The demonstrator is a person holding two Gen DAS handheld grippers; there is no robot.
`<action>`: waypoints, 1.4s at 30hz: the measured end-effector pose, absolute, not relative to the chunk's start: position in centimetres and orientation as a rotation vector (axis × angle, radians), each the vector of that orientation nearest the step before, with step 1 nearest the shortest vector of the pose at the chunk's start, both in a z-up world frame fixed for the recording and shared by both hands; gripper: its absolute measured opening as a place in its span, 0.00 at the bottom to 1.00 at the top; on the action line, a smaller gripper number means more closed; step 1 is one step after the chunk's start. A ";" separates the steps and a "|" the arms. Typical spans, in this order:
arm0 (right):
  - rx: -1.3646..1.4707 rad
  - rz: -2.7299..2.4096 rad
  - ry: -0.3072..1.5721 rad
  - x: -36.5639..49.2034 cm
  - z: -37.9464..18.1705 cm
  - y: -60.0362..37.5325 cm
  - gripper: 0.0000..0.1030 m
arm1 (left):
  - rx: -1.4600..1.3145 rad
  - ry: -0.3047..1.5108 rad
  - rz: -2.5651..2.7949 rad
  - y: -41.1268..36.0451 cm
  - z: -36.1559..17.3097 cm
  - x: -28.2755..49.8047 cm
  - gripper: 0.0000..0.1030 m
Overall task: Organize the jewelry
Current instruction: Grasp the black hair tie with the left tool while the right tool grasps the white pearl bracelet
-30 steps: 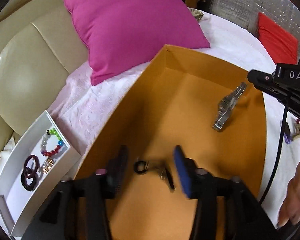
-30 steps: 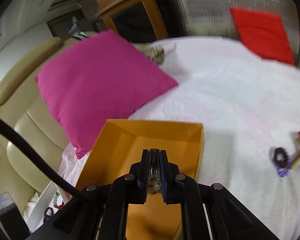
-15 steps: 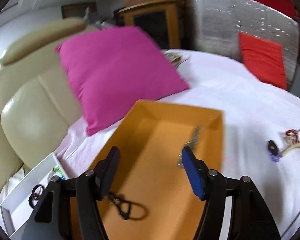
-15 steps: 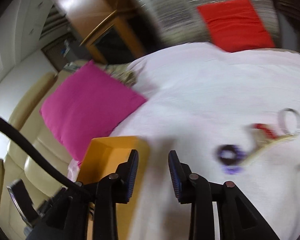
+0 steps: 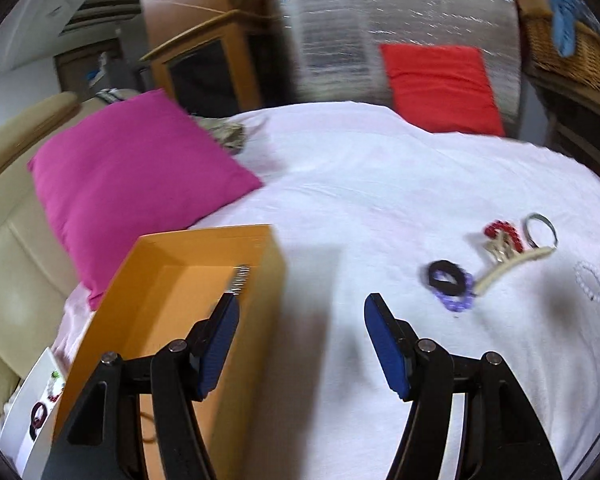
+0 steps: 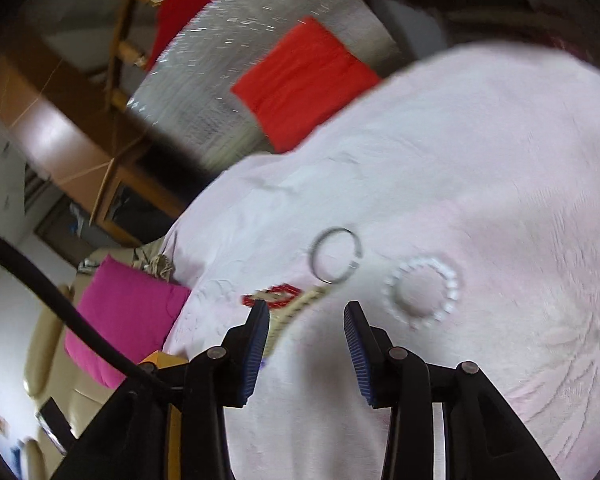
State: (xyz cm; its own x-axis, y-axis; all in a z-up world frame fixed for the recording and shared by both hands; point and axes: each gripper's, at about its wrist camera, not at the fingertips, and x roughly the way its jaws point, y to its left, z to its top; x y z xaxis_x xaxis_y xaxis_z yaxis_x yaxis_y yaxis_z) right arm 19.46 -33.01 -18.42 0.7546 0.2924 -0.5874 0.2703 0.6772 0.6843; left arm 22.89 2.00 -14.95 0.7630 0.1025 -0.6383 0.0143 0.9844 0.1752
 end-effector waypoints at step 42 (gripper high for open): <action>1.143 0.011 0.813 19.7 -21.8 -40.2 0.41 | 0.121 0.858 -0.058 -2.6 -19.3 29.3 0.64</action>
